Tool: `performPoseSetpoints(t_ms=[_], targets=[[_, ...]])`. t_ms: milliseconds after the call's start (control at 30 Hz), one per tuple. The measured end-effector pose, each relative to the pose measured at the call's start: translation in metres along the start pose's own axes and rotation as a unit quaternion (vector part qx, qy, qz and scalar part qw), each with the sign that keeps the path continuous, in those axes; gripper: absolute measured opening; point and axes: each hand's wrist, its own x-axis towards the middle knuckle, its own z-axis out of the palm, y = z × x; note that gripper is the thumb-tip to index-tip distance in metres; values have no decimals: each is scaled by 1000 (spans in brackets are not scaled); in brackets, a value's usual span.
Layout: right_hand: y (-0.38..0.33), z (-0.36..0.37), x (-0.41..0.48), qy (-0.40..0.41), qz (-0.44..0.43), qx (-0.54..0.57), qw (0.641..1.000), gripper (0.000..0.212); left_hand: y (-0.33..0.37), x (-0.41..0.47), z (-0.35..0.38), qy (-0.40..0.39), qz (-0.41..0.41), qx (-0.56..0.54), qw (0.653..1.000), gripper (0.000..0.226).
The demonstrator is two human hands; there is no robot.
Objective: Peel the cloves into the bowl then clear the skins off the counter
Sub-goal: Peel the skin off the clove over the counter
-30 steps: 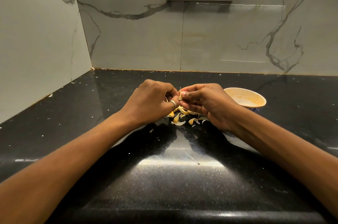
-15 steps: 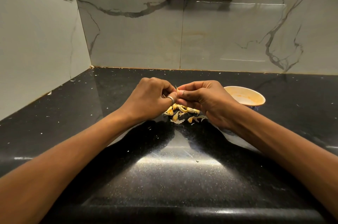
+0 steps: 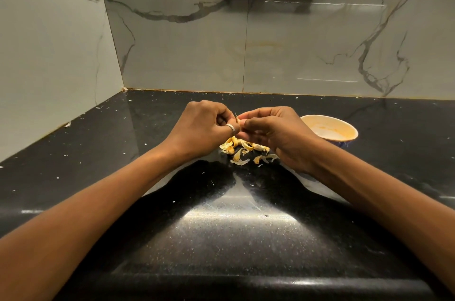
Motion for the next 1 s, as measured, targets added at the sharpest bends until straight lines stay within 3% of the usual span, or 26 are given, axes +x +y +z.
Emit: performPoseSetpoints(t_ms=[233,467,667,1000], targets=[[-3,-2,1,1,15,31,999,16,-6,4,-7,48,-19,-27,998,7],[-3,-3,1,-5,22,14,1000,22,-9,1,-6,33,95,3,995,20],[-3,-3,2,-3,2,-19,1000,17,-10,2,-6,14,129,65,989,35],[-2,-2,0,-1,2,-4,1000,12,-2,-2,-8,33,170,149,974,27]])
